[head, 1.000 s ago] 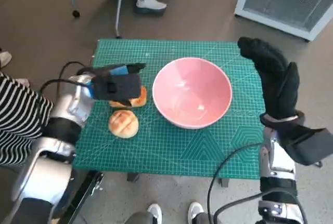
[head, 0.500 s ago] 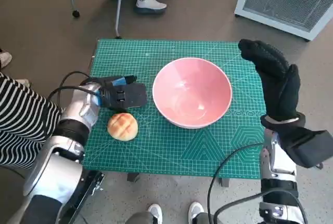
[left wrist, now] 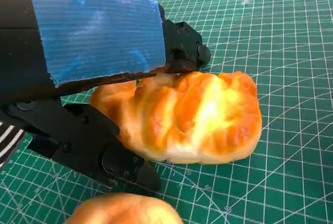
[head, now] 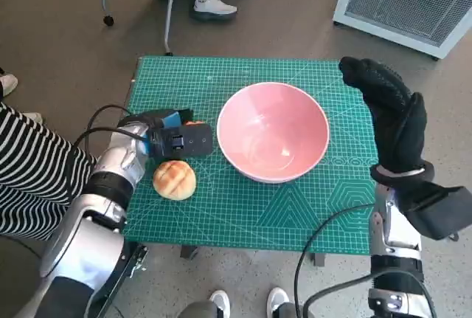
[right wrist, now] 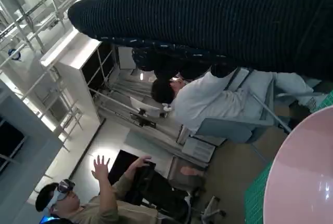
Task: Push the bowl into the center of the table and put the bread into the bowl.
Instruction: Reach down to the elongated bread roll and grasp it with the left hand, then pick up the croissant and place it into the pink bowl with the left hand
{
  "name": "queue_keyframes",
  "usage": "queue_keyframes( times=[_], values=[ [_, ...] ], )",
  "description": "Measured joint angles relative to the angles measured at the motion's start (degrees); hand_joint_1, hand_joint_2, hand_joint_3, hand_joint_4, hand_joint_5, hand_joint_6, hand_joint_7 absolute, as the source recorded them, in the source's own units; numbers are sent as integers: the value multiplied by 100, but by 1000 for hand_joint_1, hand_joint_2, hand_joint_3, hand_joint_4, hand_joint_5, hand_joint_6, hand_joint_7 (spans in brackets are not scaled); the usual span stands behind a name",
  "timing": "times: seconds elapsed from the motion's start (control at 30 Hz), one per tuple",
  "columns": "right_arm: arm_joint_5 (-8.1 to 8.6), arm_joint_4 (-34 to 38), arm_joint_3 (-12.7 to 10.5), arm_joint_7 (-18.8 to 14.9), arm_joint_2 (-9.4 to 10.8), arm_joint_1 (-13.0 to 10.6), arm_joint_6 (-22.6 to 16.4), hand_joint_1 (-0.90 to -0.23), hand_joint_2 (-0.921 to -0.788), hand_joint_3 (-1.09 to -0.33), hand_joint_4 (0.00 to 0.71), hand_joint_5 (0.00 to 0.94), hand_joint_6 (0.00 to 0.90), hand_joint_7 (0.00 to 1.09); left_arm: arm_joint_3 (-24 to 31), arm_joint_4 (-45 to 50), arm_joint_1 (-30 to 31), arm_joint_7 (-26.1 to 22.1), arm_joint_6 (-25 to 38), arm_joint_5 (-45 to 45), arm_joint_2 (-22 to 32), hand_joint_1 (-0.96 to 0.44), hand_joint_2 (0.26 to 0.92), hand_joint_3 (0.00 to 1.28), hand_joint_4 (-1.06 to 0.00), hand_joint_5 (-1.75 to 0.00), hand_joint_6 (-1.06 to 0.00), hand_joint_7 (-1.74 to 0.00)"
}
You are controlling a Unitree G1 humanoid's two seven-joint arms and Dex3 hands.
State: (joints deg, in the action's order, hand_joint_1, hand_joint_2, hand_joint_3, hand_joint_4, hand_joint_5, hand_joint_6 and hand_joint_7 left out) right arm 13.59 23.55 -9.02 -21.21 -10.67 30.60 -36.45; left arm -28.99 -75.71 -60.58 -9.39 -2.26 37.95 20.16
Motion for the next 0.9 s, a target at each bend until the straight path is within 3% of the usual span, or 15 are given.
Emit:
queue_keyframes(
  times=[0.07,0.1,0.2,0.23,0.27,0.33,0.4,0.6,0.9],
  values=[
    [0,0,0,0,-1,0,0,-747,-921,-709,199,2,53,536,-46,-2,1,118,-3,39,-10,141,871,31,-585,-809,-582,-48],
    [0,0,0,0,-1,0,0,-747,-921,-709,199,2,53,536,-70,-3,1,171,-8,56,-13,224,887,44,-625,-960,-632,-62],
    [0,-3,0,1,-1,-2,2,-751,-921,-709,199,2,53,536,-175,-12,10,386,-54,171,-12,322,909,58,-666,-1141,-750,-113],
    [0,-8,0,2,-1,-4,3,-753,-921,-709,199,2,53,537,-206,-16,17,478,-86,214,-11,338,913,66,-668,-1177,-761,-207],
    [0,-12,1,2,-1,-7,5,-753,-921,-709,199,2,53,537,-228,-18,23,542,-113,237,-10,344,915,68,-669,-1189,-749,-273],
    [0,-20,1,2,-1,-9,10,-754,-921,-709,199,2,53,537,-272,-21,36,662,-174,265,-8,141,918,83,-653,-1250,-671,-757],
    [0,-25,0,2,-1,-9,19,-754,-921,-709,199,2,52,537,-310,-22,53,811,-263,297,0,72,919,88,-643,-1269,-649,-926],
    [0,-28,0,2,-1,-11,47,-751,-921,-709,199,2,52,538,-356,-24,65,996,-449,330,41,8,920,71,-663,-1212,-640,-1118],
    [0,-28,1,2,-1,-17,48,-750,-921,-710,199,1,51,539,-81,-19,53,907,-659,85,140,0,920,69,-694,-1193,-615,-1141]
  ],
)
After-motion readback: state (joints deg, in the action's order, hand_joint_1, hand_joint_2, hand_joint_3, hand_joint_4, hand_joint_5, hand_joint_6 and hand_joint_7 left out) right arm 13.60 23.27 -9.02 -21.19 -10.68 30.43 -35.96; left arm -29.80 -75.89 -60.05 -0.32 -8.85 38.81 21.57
